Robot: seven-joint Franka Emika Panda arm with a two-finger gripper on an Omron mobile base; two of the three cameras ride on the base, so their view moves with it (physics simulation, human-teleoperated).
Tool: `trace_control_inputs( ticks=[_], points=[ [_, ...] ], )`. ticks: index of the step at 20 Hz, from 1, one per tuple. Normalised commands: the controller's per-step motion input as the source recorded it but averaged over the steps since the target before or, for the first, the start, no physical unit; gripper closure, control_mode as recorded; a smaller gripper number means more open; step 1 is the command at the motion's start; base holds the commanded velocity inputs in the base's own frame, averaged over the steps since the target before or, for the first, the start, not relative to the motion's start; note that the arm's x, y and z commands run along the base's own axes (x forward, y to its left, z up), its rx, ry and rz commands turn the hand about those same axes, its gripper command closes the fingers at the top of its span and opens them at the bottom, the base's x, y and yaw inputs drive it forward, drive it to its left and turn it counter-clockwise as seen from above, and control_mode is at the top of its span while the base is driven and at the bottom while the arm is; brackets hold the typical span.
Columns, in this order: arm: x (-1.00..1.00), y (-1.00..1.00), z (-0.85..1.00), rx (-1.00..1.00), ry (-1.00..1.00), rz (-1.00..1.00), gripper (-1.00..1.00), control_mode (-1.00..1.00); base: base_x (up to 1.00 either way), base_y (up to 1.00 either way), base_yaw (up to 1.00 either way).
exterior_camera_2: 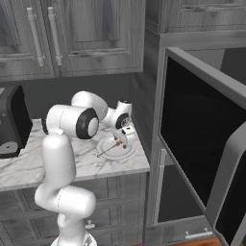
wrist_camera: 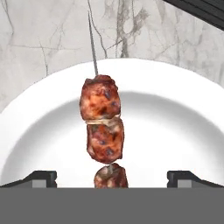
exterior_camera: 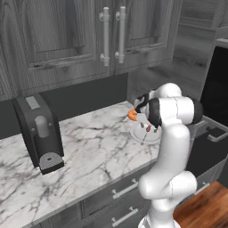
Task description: Pick the kebab skewer from the counter and place it in the microwave.
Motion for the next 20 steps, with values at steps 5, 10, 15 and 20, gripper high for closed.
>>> trace_control_inputs(
  ticks=[5, 10, 15, 20],
  points=[
    [0.04, 0.00, -0.46, 0.00, 0.00, 0.00, -1.00, -1.00, 0.00, 0.00, 0.00],
    [-0.01, 0.00, -0.22, 0.00, 0.00, 0.00, 1.00, -1.00, 0.00, 0.00, 0.00],
    [-0.25, 0.00, -0.24, 0.00, 0.00, 0.00, 1.00, -1.00, 0.00, 0.00, 0.00],
    [-0.29, 0.03, -0.19, 0.00, 0.00, 0.00, 1.00, -1.00, 0.00, 0.00, 0.00]
  ],
)
